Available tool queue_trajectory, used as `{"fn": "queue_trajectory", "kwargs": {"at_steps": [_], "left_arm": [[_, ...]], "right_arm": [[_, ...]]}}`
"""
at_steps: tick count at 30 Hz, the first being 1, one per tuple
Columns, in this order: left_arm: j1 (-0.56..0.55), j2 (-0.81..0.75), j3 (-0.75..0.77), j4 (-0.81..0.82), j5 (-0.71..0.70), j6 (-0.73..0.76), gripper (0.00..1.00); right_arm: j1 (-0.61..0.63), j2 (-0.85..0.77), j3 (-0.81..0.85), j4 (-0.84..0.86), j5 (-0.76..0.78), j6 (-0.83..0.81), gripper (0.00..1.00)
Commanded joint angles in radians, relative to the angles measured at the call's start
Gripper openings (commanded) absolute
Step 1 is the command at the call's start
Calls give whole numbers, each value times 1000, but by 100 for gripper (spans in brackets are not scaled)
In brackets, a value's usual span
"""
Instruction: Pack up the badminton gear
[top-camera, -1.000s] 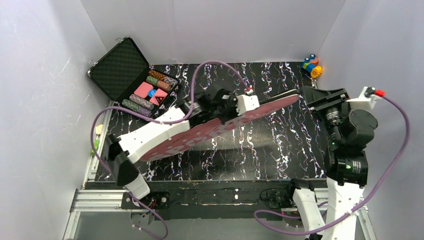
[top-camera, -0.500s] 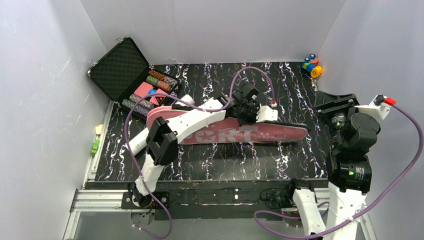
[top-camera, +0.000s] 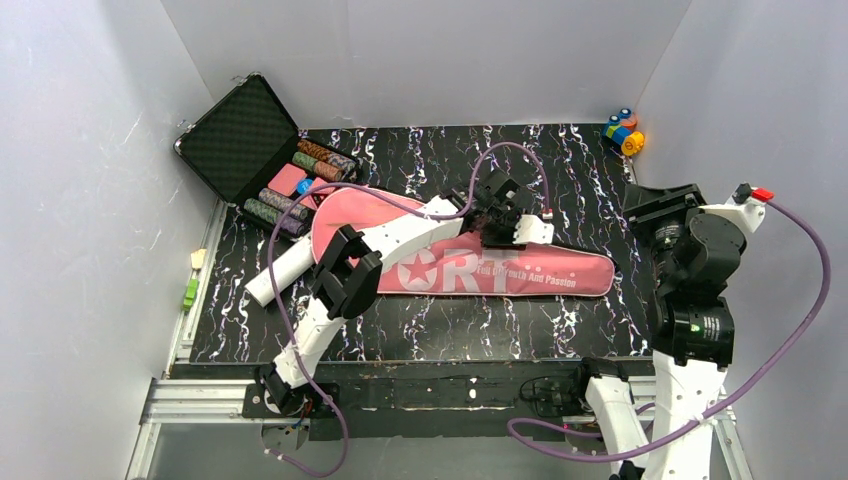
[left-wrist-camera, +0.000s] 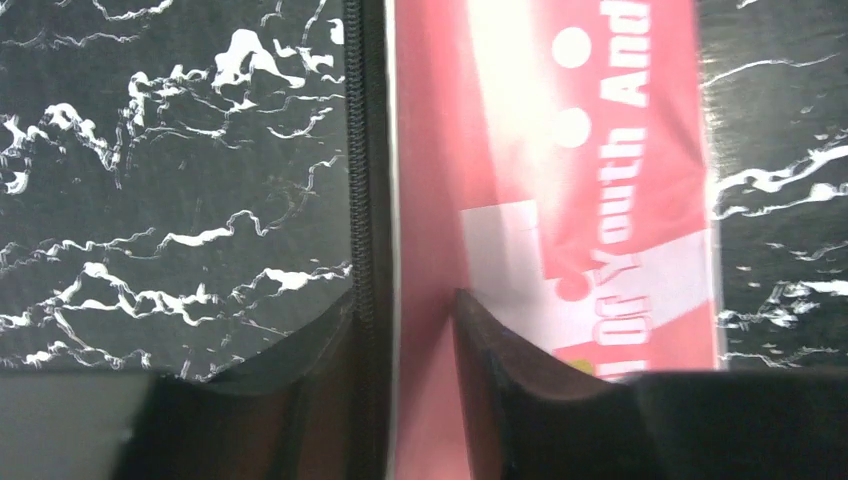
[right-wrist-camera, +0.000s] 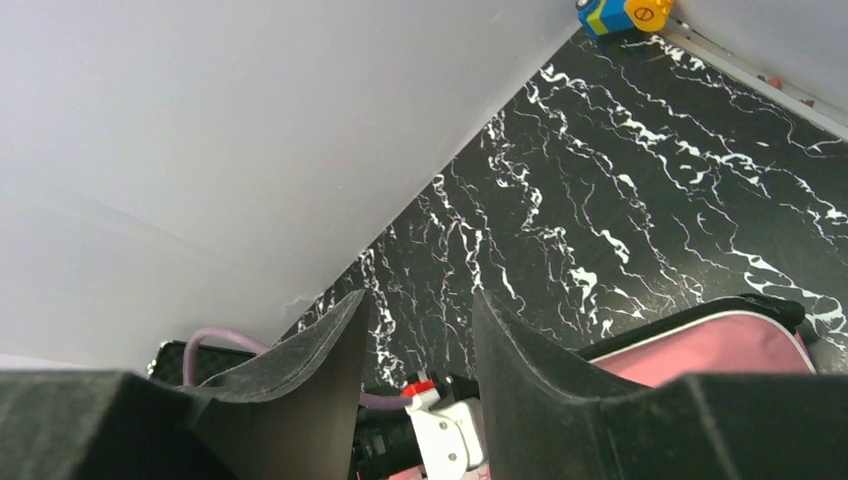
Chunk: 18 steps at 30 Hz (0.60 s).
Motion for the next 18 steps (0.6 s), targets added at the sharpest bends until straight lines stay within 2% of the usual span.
{"fn": "queue_trajectory", "kwargs": {"at_steps": [1,3,4,5,6,9,15,18], "left_arm": [[25,-17,44,109,-41,-54,49],[48,-30,56,121,-62,-109,78],[63,-39,67,117,-64,-145,92],[80,-50,77,111,-64,-184,98],[100,-68,81,104,-62,-217,98],[164,-137,75,77,-55,-315,98],[336,-299,65,-40,-61,-533,98],[488,-409,-57,-24,7,-652,98]], "right_arm": [[-2,23,-29,76,0,-25,53],[-2,45,-34,72,-8,-42,57],[-3,55,-36,70,-16,-52,63],[-3,69,-37,66,-21,-59,66],[-3,81,-40,67,-30,-69,73],[-3,134,-42,62,-60,-100,80],[-2,296,-62,108,-129,-189,83],[11,363,-96,207,-178,-233,85]]}}
